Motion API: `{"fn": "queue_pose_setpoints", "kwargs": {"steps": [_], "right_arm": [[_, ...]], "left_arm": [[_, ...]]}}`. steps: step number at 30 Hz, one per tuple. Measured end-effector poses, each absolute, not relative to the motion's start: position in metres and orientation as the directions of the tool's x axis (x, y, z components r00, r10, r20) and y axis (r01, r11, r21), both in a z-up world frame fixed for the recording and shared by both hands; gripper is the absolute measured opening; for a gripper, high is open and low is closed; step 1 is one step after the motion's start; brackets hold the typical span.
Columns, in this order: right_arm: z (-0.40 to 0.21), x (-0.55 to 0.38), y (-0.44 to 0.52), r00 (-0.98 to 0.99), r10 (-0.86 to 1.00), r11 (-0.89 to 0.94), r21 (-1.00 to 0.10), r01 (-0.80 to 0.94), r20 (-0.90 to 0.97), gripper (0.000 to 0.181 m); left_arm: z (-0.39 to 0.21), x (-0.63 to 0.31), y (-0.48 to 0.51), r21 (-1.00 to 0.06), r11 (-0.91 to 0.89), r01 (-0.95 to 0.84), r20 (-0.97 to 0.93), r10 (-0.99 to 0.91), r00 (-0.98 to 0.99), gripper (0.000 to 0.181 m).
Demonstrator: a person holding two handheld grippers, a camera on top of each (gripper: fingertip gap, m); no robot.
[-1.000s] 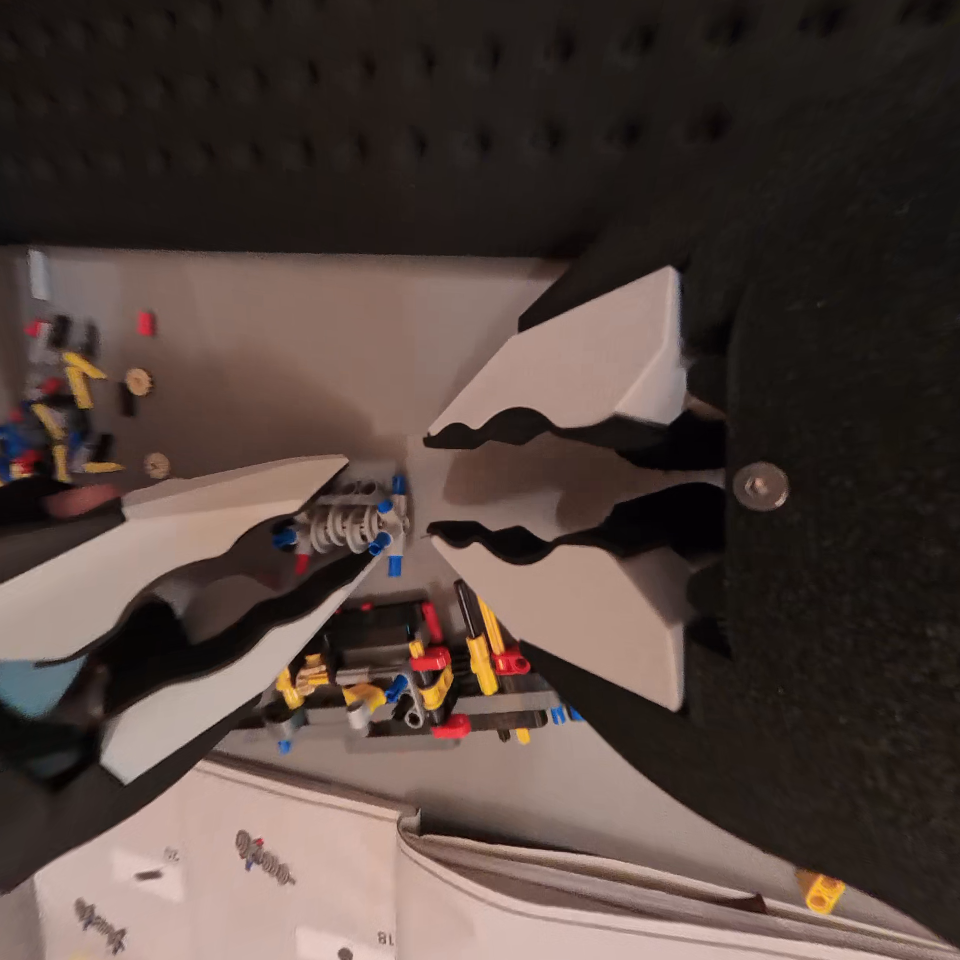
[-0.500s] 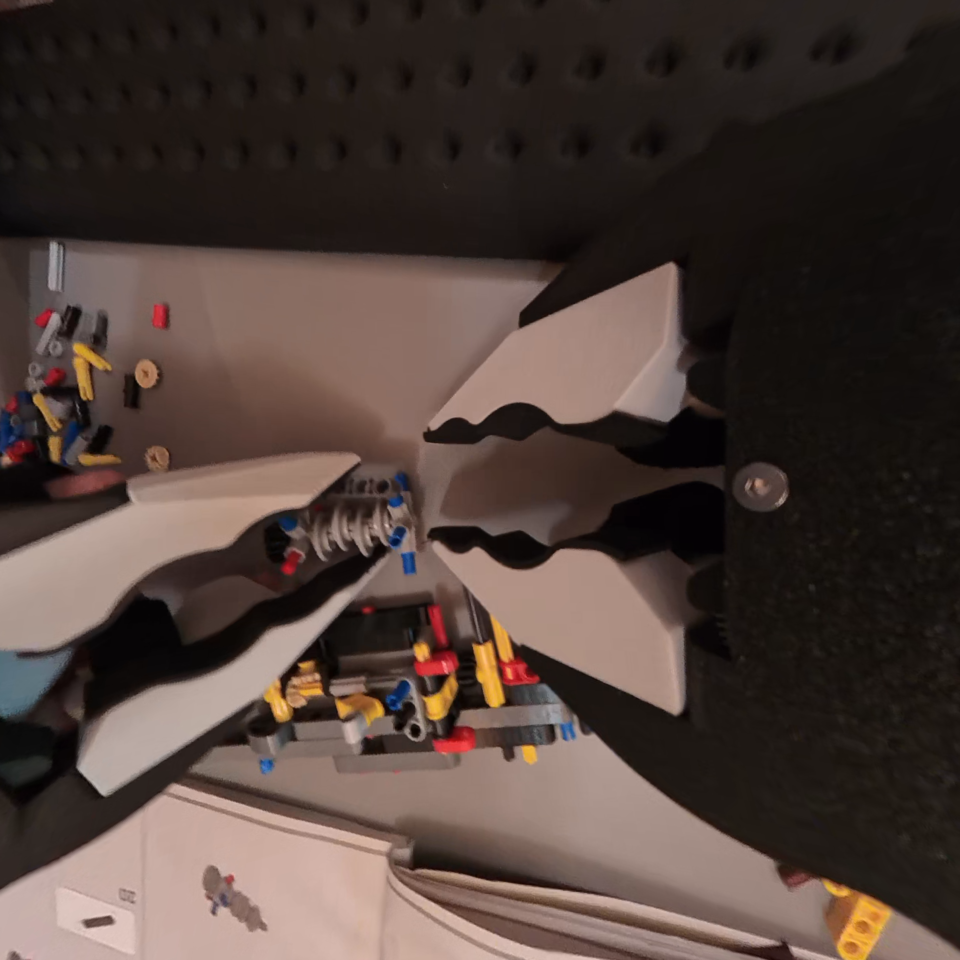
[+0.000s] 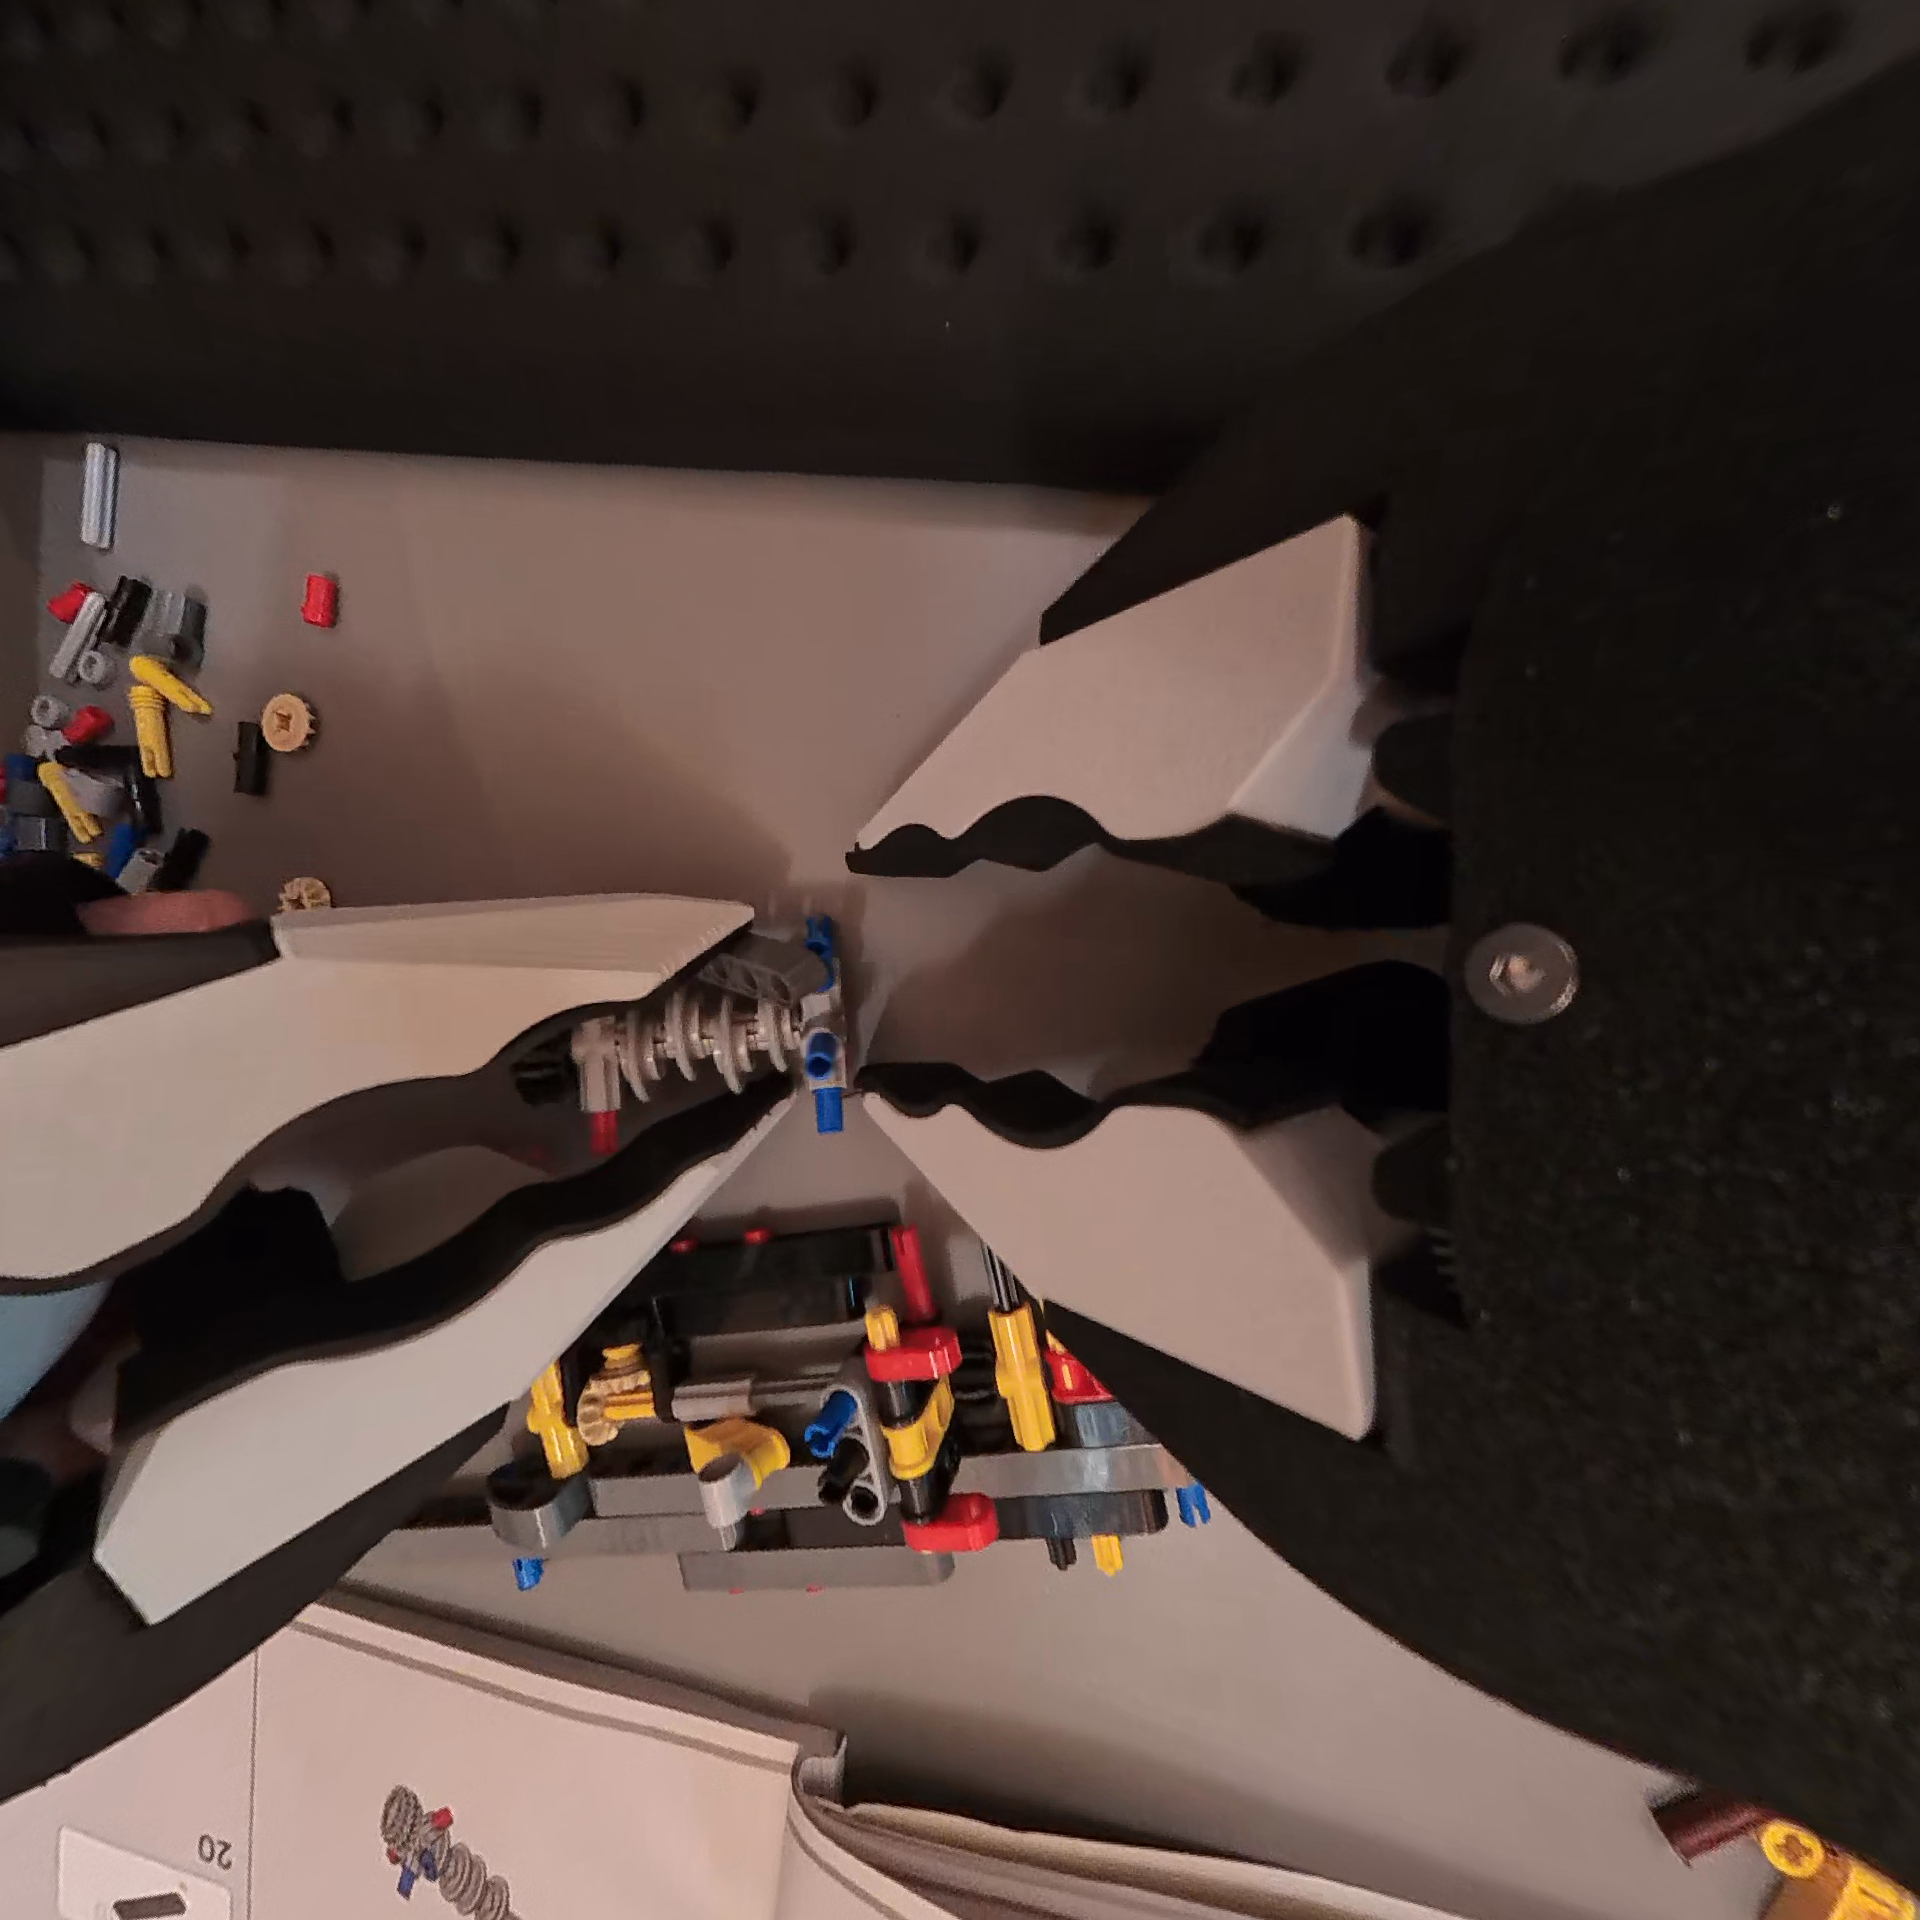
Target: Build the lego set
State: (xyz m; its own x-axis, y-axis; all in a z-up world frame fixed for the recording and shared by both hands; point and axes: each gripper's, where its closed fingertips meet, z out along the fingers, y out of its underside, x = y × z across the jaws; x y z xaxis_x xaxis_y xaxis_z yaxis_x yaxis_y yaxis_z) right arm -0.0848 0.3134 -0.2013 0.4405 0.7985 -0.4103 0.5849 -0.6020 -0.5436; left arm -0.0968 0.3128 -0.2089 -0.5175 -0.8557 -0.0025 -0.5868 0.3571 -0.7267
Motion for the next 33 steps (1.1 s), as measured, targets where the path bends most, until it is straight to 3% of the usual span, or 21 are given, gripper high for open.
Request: {"fn": "queue_pose_setpoints", "kwargs": {"steps": [3, 6, 9, 13, 20, 22, 24, 27, 30, 33], "right_arm": [[-0.198, -0.082, 0.315, 0.460, 0.801, -0.598, -0.555, 0.578, -0.384, 0.038], [-0.177, -0.078, 0.317, 0.493, 0.799, -0.585, -0.633, 0.508, -0.343, 0.043], [-0.164, -0.063, 0.316, 0.587, 0.775, -0.554, -0.696, 0.456, -0.233, 0.050], [-0.179, -0.040, 0.306, 0.721, 0.690, -0.550, -0.695, 0.464, -0.064, 0.057], [-0.201, -0.046, 0.309, 0.763, 0.647, -0.541, -0.701, 0.464, 0.005, 0.042], [-0.203, -0.052, 0.309, 0.752, 0.659, -0.545, -0.700, 0.462, -0.016, 0.023], [-0.204, -0.053, 0.309, 0.754, 0.656, -0.557, -0.696, 0.452, -0.036, 0.022], [-0.185, -0.054, 0.314, 0.780, 0.618, -0.543, -0.771, 0.333, -0.098, 0.021], [-0.147, -0.056, 0.322, 0.797, 0.568, -0.476, -0.872, 0.111, -0.208, 0.020], [-0.114, -0.059, 0.322, 0.754, 0.549, -0.423, -0.898, -0.123, -0.361, 0.020]], "left_arm": [[-0.209, -0.098, 0.313, -0.730, 0.356, -0.583, -0.005, -0.856, -0.517, 0.034], [-0.209, -0.099, 0.314, -0.735, 0.355, -0.579, -0.012, -0.859, -0.511, 0.034], [-0.208, -0.100, 0.315, -0.736, 0.359, -0.574, -0.023, -0.860, -0.510, 0.035], [-0.208, -0.097, 0.317, -0.737, 0.356, -0.575, -0.029, -0.866, -0.499, 0.040], [-0.209, -0.094, 0.313, -0.734, 0.340, -0.588, 0.005, -0.863, -0.505, 0.040], [-0.209, -0.093, 0.311, -0.732, 0.343, -0.589, 0.005, -0.861, -0.508, 0.041], [-0.206, -0.093, 0.312, -0.733, 0.350, -0.583, -0.012, -0.864, -0.503, 0.040], [-0.191, -0.088, 0.317, -0.762, 0.347, -0.546, -0.063, -0.880, -0.471, 0.042], [-0.152, -0.082, 0.327, -0.823, 0.363, -0.437, -0.174, -0.893, -0.415, 0.044], [-0.109, -0.078, 0.331, -0.881, 0.340, -0.328, -0.213, -0.906, -0.366, 0.039]]}}
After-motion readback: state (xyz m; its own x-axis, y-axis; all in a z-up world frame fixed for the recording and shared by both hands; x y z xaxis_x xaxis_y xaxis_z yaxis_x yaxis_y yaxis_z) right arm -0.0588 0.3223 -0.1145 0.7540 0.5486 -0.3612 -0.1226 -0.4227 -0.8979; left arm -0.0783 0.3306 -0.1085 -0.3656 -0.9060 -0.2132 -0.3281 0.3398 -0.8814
